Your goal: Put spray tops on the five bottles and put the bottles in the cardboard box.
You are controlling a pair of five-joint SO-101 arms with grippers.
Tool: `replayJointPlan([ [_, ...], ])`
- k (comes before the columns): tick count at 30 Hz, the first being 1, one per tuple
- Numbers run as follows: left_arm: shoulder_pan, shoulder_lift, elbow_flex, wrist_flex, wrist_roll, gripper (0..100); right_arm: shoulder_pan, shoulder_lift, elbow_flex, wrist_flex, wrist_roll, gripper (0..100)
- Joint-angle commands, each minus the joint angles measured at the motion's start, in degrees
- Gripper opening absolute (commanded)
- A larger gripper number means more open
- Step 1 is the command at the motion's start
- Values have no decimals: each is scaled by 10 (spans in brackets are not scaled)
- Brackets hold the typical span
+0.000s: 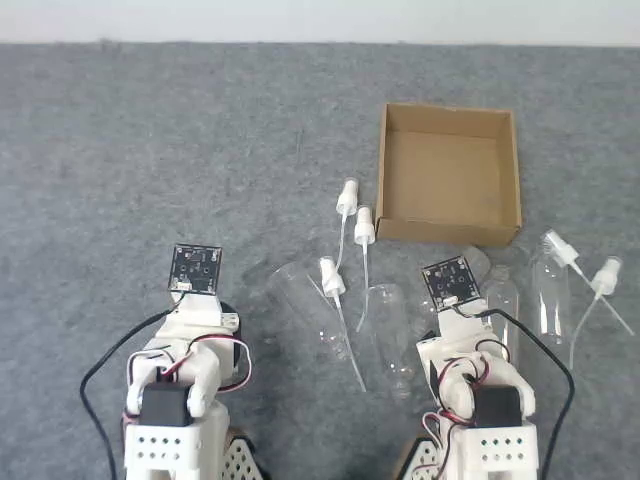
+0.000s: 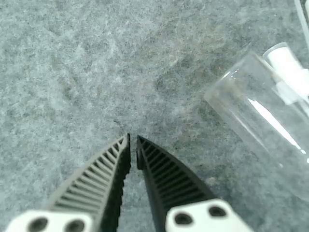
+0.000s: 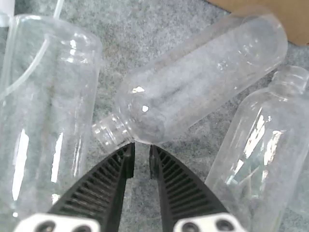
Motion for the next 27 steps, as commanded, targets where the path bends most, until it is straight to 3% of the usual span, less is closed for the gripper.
replayJointPlan([
  [1,0,-4,-6,3,-3,12,-1,-8,13,4,5,8],
  [27,4,-4,-6,4,-2,12,-19,-8,13,3,6,10],
])
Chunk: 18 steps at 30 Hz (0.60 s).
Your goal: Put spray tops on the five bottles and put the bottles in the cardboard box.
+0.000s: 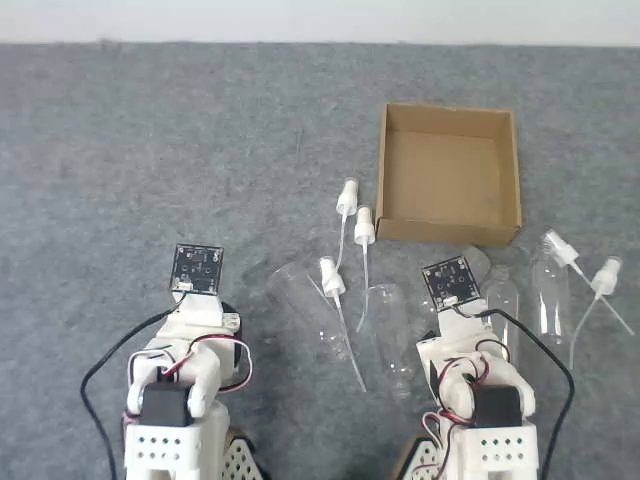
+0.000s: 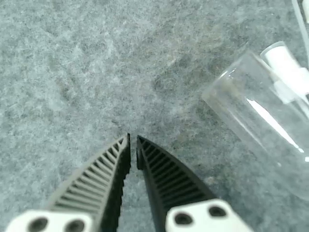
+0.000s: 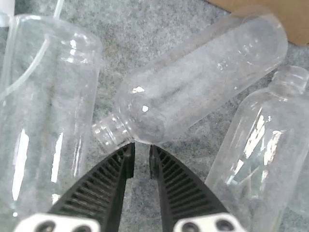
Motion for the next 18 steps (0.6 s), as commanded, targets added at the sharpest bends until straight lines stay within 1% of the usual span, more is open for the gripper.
replayJointPlan([
  [1,-1,-4,-6,4,-2,12,-22,-9,12,2,6,10],
  [8,-1,-4,-6,4,-2,12,-6,-15,-14,-73,8,10],
  [9,-1,-4,-6,4,-2,12,-4,-16,-18,-90,13,10],
  [11,-1,-4,-6,4,-2,12,4,-15,-41,-111,48,10],
  [13,-1,-4,-6,4,-2,12,27,-15,-84,-103,74,10],
  [16,-1,-4,-6,4,-2,12,55,-14,-161,-95,76,10],
  [18,-1,-4,-6,4,-2,12,59,-10,-213,-78,76,10],
])
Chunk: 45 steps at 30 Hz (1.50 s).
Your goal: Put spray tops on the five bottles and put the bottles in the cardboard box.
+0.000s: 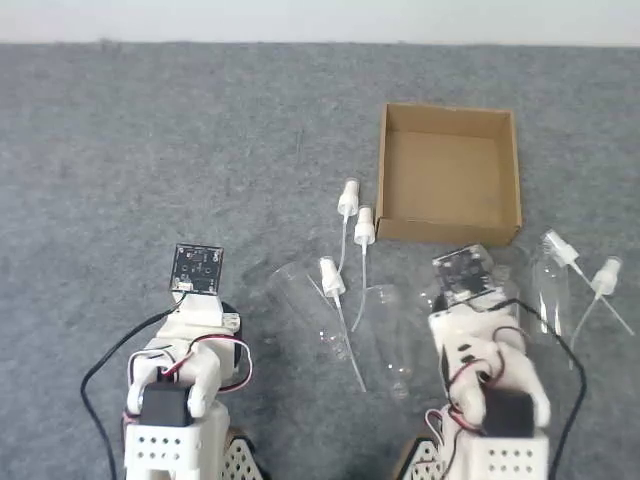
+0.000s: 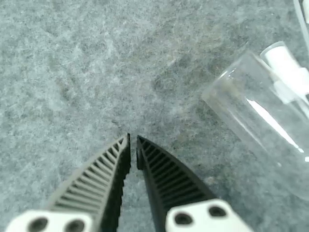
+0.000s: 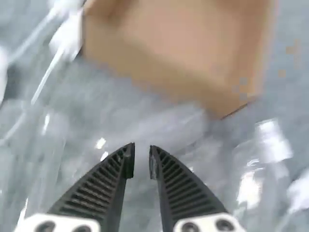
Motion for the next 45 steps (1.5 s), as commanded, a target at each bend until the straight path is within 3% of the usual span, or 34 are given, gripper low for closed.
replayJointPlan([
  [1,-1,-4,-6,4,-2,12,15,0,-122,21,11,10],
  [5,-1,-4,-6,4,-2,12,31,101,-207,26,12,18],
  [10,-2,-4,-6,4,-1,12,131,344,-332,6,14,117],
  [15,-2,-4,-6,4,-1,12,211,604,-462,7,55,139],
  [22,-2,-4,-6,4,-1,12,259,866,-576,6,72,275],
  [34,-2,-4,-6,4,-1,12,273,1021,-565,-67,80,269],
  [40,-2,-4,-6,4,0,12,275,1050,-561,-80,79,99],
  [45,-2,-4,-6,4,-2,12,276,1048,-579,-50,78,37],
])
